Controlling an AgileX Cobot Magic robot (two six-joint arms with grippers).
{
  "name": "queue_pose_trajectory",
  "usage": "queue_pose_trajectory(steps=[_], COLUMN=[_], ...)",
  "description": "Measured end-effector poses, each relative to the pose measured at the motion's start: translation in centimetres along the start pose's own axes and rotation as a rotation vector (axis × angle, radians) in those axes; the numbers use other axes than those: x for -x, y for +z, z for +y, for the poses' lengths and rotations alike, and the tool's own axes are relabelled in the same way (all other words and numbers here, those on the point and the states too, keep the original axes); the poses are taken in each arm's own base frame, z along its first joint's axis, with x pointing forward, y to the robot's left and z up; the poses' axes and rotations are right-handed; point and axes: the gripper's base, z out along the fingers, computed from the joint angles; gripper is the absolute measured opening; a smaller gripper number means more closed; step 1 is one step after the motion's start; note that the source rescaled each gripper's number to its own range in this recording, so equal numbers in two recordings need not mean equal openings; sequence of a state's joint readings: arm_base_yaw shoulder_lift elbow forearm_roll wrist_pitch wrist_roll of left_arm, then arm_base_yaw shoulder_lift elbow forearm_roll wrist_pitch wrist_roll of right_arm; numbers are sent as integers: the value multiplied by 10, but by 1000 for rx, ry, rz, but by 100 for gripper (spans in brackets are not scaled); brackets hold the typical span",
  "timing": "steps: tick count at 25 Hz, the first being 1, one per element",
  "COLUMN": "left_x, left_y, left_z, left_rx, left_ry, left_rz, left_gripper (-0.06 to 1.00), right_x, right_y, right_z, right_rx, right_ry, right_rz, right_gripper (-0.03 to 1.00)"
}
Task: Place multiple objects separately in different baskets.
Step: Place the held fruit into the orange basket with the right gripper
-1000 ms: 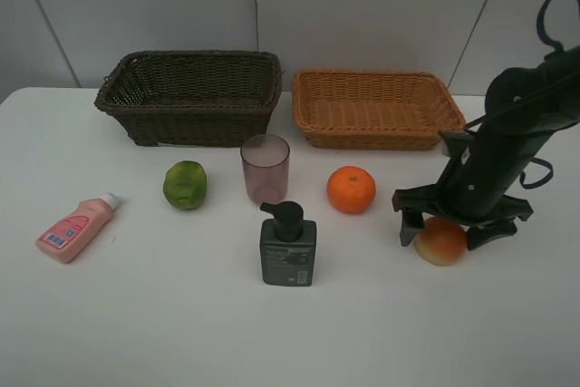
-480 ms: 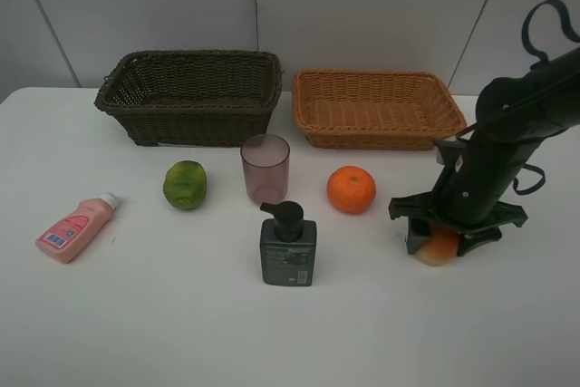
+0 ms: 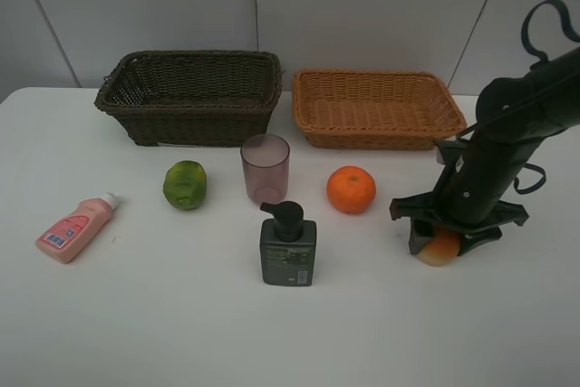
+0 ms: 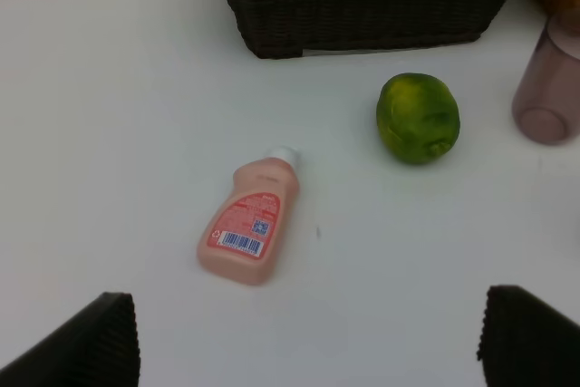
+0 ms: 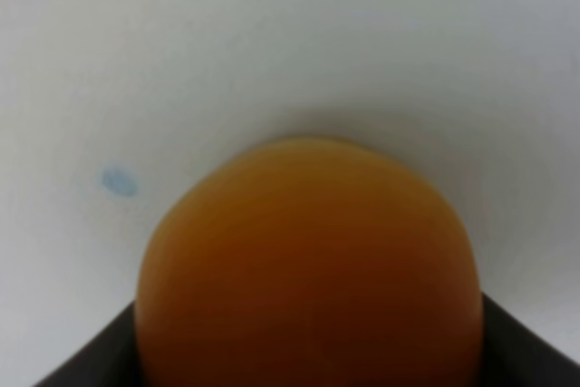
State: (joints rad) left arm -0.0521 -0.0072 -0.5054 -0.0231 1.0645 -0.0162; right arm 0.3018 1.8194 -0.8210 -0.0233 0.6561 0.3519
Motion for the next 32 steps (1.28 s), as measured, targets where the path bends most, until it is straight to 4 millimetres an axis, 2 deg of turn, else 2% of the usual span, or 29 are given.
queue_pose_trajectory(steps=[17,25,32], left_x=[0,0,0], left_y=[0,0,0], left_z=[0,0,0], left_rx=[0,0,0], left_ry=[0,0,0], left_rz=[0,0,0], left_gripper=[97,97,97], right_x=[-1,2,15], right_y=[-2,-39,-75], right_z=[-1,-3,0], right_rx=[-9,-74,-78], right_ry=[-4,-60,-88], right_rz=[15,34,-9], right_gripper=[39,39,39])
